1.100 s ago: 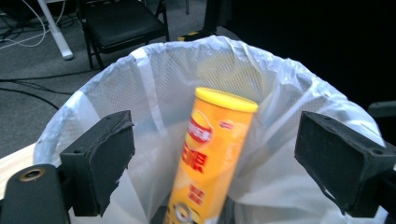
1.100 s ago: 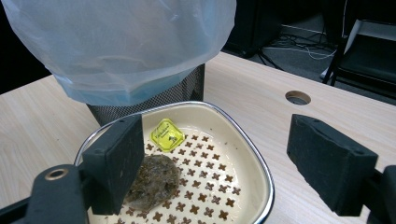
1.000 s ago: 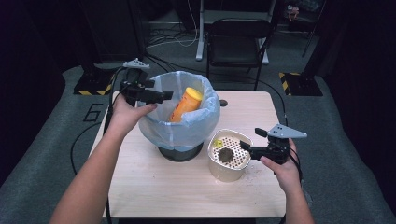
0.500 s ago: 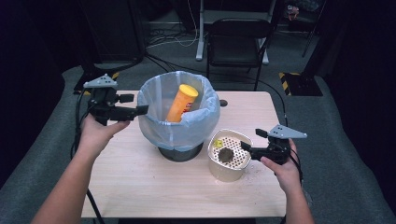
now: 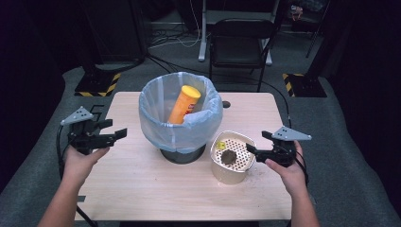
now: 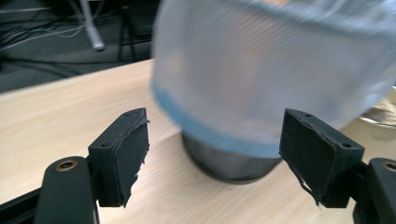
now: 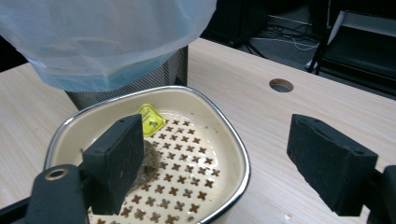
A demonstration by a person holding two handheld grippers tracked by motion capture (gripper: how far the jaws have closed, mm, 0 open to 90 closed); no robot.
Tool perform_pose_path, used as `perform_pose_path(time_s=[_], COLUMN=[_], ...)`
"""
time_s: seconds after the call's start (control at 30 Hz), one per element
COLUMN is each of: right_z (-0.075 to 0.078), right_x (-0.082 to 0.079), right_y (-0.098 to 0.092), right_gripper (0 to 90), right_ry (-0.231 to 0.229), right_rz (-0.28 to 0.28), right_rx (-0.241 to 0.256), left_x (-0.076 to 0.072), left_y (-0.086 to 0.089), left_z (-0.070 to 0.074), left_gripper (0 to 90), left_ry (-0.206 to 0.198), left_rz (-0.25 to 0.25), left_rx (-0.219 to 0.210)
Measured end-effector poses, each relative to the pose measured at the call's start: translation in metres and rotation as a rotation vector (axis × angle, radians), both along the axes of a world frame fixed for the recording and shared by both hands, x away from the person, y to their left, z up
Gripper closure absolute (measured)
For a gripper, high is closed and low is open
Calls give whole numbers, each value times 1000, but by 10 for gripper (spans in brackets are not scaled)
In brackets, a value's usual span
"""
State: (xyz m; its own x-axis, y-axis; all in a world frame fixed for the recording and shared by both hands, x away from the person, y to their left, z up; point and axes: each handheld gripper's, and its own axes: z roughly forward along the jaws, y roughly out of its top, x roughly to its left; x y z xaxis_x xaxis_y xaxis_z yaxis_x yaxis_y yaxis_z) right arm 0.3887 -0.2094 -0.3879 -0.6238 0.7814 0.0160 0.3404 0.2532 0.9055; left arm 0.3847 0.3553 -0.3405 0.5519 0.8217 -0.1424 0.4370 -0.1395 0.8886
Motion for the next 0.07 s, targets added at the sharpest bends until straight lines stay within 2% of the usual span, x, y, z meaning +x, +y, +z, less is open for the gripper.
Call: perform_pose_path(time_s=[0.07], right_z=[1], right_x=[1], right_y=[-1], right_gripper=[188], right_ry=[3], right_rz=[-15], right_rx=[-16], left_x=[-3], left_y=[8], left_z=[-15], left_gripper=[239], left_ry=[6], left_rz=[32], left_rx=[1])
